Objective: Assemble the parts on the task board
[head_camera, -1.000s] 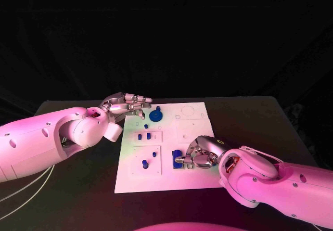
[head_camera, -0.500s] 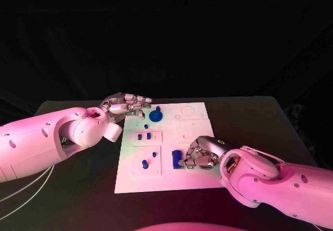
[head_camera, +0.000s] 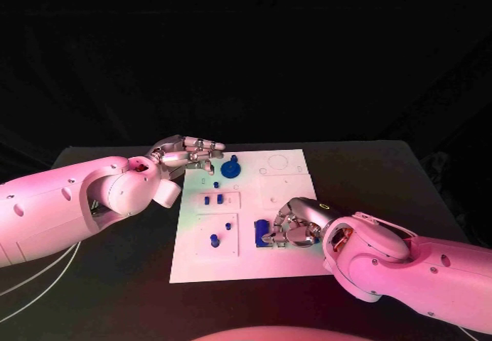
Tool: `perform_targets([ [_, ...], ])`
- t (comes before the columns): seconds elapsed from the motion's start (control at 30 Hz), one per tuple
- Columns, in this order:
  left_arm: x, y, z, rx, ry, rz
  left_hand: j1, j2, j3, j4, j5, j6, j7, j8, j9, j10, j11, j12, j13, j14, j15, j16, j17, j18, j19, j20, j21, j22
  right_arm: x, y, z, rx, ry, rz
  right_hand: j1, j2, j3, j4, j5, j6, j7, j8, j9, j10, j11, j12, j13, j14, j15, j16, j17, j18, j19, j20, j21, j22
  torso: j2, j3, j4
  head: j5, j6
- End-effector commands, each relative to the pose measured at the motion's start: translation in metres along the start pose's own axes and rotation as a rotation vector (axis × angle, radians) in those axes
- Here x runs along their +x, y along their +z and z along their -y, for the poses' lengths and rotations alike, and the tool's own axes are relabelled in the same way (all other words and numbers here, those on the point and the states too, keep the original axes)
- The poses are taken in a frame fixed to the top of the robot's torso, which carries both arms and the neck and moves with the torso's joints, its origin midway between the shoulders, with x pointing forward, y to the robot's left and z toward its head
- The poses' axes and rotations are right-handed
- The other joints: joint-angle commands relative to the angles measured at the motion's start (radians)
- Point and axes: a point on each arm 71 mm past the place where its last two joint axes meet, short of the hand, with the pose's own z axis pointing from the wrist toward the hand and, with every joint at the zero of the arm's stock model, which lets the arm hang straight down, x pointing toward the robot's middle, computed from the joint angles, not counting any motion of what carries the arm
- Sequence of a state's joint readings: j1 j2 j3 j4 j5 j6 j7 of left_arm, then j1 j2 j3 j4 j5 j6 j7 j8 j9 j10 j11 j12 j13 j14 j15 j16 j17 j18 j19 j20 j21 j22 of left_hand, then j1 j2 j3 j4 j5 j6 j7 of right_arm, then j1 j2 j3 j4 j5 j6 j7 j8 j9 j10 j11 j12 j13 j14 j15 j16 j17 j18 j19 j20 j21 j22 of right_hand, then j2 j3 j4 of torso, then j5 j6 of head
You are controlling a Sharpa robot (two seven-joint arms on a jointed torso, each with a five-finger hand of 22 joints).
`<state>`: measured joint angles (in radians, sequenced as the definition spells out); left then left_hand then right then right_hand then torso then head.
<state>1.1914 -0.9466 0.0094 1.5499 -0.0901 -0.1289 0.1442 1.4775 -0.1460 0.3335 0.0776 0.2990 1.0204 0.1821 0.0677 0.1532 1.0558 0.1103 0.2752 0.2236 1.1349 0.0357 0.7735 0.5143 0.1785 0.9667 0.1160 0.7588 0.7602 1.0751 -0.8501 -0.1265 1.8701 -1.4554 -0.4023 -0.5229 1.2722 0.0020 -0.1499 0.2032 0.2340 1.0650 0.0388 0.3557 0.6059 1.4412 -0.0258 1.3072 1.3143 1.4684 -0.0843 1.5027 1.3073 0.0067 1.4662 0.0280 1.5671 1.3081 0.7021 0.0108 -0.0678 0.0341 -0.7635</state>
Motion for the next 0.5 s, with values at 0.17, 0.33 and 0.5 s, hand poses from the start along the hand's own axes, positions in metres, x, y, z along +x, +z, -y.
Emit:
perform_targets([
  [0.17, 0.002, -0.0001, 0.0007, 0.002, -0.001, -0.02, 0.004, 0.004, -0.005, -0.001, -0.001, -0.01, 0.0, 0.003, -0.001, -0.007, 0.003, 0.006, 0.002, -0.01, 0.0, -0.003, -0.001, 0.005, 0.0, 0.01, -0.003, -0.001, 0.0038, -0.0018, 0.0064, 0.015, -0.04, -0.04, 0.081, 0.019, 0.01, -0.033, -0.081, 0.003, -0.004, 0.002, 0.002, 0.01, -0.008, 0.003, 0.06, 0.077, -0.008, 0.004, 0.138, -0.007, 0.105, -0.006, 0.004, 0.263, -0.001, 0.0, -0.0011, 0.001, -0.003],
  [0.33, 0.0016, -0.0004, 0.0007, 0.002, -0.001, -0.02, 0.004, 0.004, -0.005, -0.001, -0.001, -0.01, 0.0, 0.003, -0.001, -0.007, 0.003, 0.006, 0.002, -0.01, 0.0, -0.003, -0.001, 0.005, 0.0, 0.01, -0.003, -0.001, 0.0027, -0.003, 0.0094, 0.023, -0.046, -0.037, 0.1, 0.022, 0.019, -0.045, -0.081, 0.004, -0.005, 0.001, 0.001, 0.01, -0.009, 0.003, 0.061, 0.077, -0.008, 0.004, 0.137, -0.007, 0.105, -0.006, 0.004, 0.263, 0.0, 0.0004, -0.0003, 0.0, -0.003],
  [0.5, 0.0009, -0.0007, 0.0006, 0.001, 0.0, -0.018, 0.004, 0.004, -0.005, -0.001, -0.001, -0.01, 0.0, 0.003, -0.001, -0.007, 0.003, 0.006, 0.002, -0.01, 0.0, -0.003, -0.001, 0.005, 0.0, 0.01, -0.003, -0.001, 0.0024, -0.0039, 0.0096, 0.019, -0.041, -0.036, 0.091, 0.022, 0.017, -0.039, -0.08, 0.005, -0.003, 0.001, 0.001, 0.011, -0.008, 0.004, 0.062, 0.077, -0.008, 0.004, 0.138, -0.007, 0.105, -0.006, 0.004, 0.263, -0.001, 0.0003, -0.0008, 0.001, -0.002],
])
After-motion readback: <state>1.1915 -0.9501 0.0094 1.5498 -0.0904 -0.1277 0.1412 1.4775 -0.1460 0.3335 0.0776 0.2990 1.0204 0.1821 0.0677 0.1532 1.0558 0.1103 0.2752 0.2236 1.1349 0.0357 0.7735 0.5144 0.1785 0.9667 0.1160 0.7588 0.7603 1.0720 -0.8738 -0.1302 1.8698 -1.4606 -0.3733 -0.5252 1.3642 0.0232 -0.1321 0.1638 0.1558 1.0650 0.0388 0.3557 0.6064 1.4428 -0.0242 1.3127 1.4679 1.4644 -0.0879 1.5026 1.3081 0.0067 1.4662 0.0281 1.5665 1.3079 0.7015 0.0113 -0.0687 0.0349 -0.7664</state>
